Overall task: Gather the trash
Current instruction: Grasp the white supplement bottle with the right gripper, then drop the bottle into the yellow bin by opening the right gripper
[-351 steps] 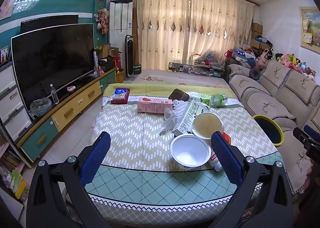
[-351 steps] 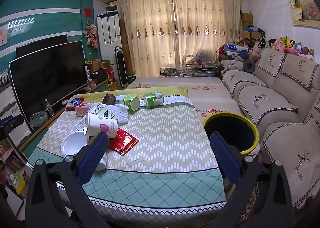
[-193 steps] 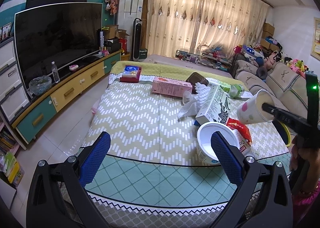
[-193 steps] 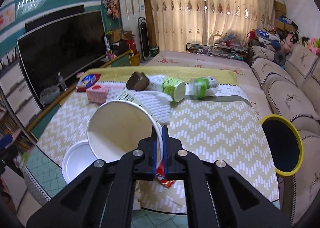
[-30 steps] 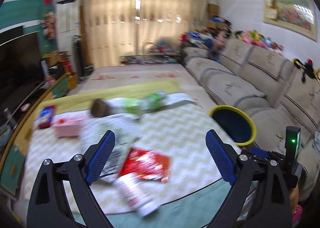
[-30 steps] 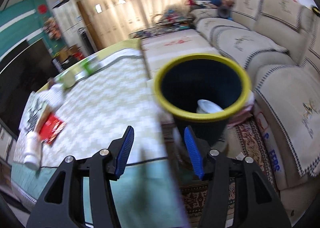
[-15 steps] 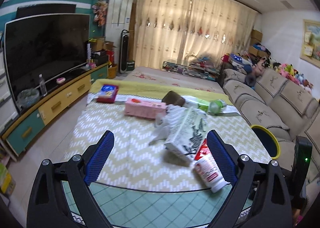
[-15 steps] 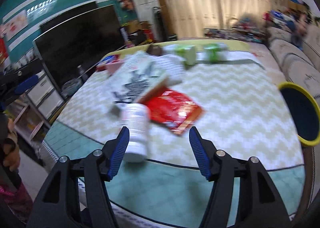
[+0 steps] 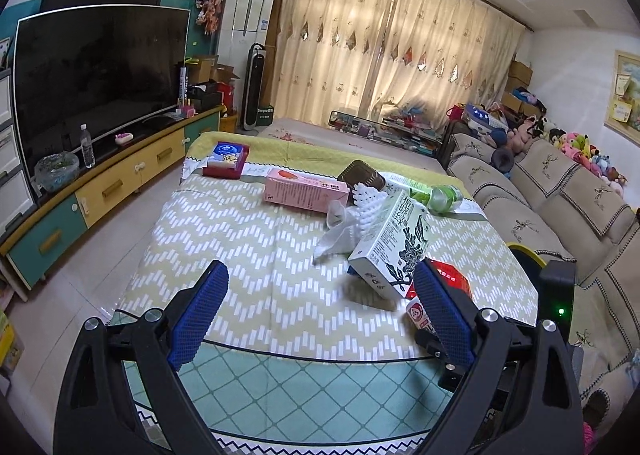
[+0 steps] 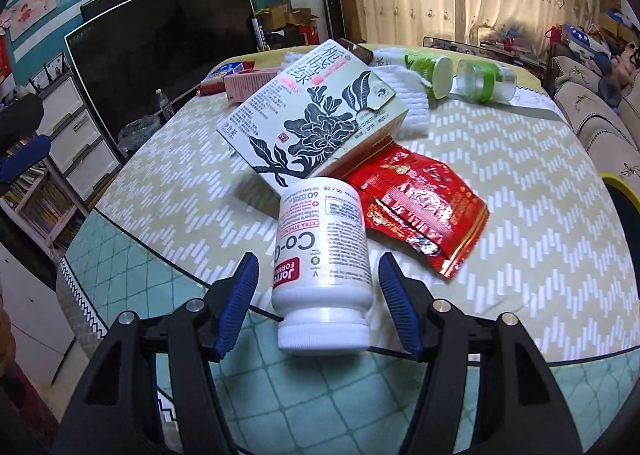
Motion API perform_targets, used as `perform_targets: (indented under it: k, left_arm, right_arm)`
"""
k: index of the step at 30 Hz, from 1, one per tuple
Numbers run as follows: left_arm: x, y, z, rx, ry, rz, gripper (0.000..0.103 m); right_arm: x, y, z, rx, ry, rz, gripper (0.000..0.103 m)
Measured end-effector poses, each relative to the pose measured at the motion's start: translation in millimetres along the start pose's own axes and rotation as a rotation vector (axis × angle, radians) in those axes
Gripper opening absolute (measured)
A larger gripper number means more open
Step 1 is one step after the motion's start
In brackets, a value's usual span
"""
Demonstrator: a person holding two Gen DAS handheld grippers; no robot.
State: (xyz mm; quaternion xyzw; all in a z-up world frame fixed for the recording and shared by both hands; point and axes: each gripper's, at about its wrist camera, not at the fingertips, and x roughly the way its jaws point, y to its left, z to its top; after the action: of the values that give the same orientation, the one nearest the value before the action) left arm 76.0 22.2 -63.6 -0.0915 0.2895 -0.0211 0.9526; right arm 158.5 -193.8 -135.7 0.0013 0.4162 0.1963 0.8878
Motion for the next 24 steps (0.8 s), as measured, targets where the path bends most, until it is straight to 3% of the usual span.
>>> perform_targets:
  k: [2,11,15,20,24]
  left_arm:
    - [3,-2,-1,0.001,0.005,-0.001,0.092]
    - [12,-4,-2,0.002,0.013,0.023,0.092]
    - [17,-7,-3,0.008,0.022,0.029,0.092]
    - [23,-7,-5,0.011,0.035,0.029,0.092]
    - [27,-10,-5,0.012,0.042,0.030,0.092]
  right_arm:
    - [5,-1,1,-0.004,0.013,-0.008,0.045]
    - [-34,-30,7,0.054,-0.078,0.009,0.045]
    - [-58,-72,16,0.114,-0.137,-0.077,0.045]
    - [-74,-159,26,0.245,-0.165,-0.270,0.045]
    - [-74,-231,28,0.363,-0.151,-0.366,0.045]
